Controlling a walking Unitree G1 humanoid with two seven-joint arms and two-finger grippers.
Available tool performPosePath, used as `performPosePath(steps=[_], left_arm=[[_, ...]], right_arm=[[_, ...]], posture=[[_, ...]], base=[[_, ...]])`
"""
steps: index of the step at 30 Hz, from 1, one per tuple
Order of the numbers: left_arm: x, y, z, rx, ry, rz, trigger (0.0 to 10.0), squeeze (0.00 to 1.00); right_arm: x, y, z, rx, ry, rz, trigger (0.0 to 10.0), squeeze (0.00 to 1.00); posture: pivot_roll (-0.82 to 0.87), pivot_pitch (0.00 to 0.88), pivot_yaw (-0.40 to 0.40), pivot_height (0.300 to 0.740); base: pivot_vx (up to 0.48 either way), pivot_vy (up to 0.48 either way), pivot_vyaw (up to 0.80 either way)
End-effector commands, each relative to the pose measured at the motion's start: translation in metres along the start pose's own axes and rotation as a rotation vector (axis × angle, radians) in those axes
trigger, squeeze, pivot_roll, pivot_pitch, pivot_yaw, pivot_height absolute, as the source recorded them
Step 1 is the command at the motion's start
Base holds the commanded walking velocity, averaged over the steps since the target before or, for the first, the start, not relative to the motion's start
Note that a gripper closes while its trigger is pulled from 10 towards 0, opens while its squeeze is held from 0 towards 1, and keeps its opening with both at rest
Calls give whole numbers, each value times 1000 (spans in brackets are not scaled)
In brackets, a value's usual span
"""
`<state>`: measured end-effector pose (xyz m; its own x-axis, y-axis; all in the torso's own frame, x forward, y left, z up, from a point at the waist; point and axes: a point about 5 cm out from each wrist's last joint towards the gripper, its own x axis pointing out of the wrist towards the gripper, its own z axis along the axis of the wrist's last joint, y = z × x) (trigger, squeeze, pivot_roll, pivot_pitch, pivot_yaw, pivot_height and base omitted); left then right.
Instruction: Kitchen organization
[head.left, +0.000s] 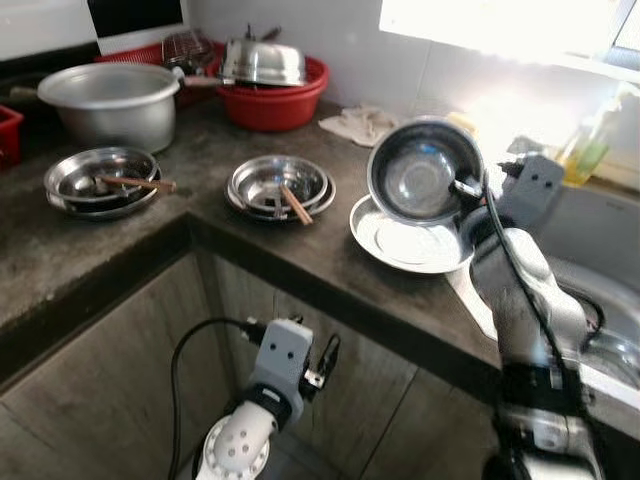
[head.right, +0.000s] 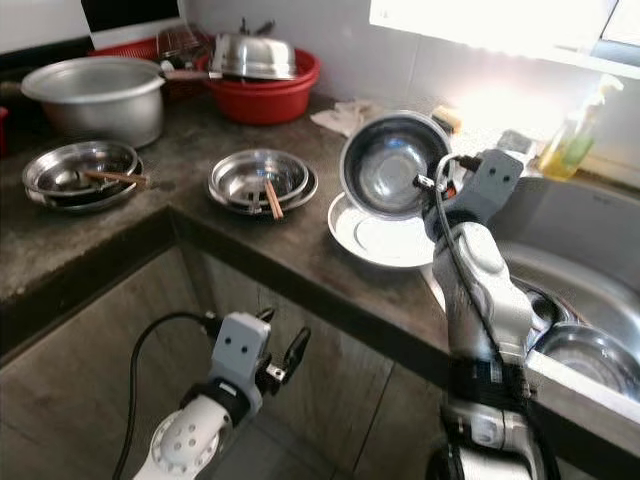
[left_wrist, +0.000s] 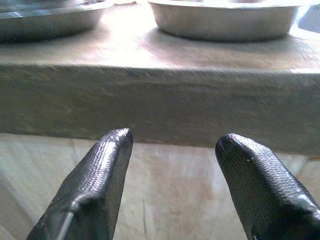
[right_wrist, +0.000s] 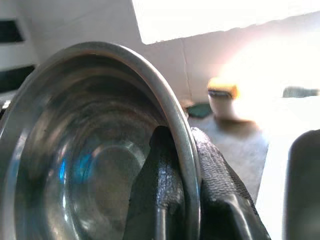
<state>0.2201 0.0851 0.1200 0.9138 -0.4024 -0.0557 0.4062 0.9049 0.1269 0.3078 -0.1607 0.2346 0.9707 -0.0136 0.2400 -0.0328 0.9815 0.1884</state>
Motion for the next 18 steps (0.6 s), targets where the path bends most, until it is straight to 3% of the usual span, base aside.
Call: performPosePath(steps=[1,6,12,18], left_arm=[[0,-1,4,-14,-32,2,10000,0],[1,1,16,-33,-110,8,10000,0],[3,4,25,-43,-155,18,10000,0],[6,1,25,-48,-167,-1,10000,0]], right_arm=[[-12,11,12,-105,-92,53,0,0],[-44,11,-1,-189,-85,37,0,0],[-58,13,2,-281,-121,16,0,0],[-63,7,1,-294,-112,-39,0,0]], posture=[[108,29,-63,740],[106,27,-52,740],[97,22,-43,740],[86,19,-35,740]], base=[[0,0,0],[0,0,0],[0,0,0],[0,0,0]])
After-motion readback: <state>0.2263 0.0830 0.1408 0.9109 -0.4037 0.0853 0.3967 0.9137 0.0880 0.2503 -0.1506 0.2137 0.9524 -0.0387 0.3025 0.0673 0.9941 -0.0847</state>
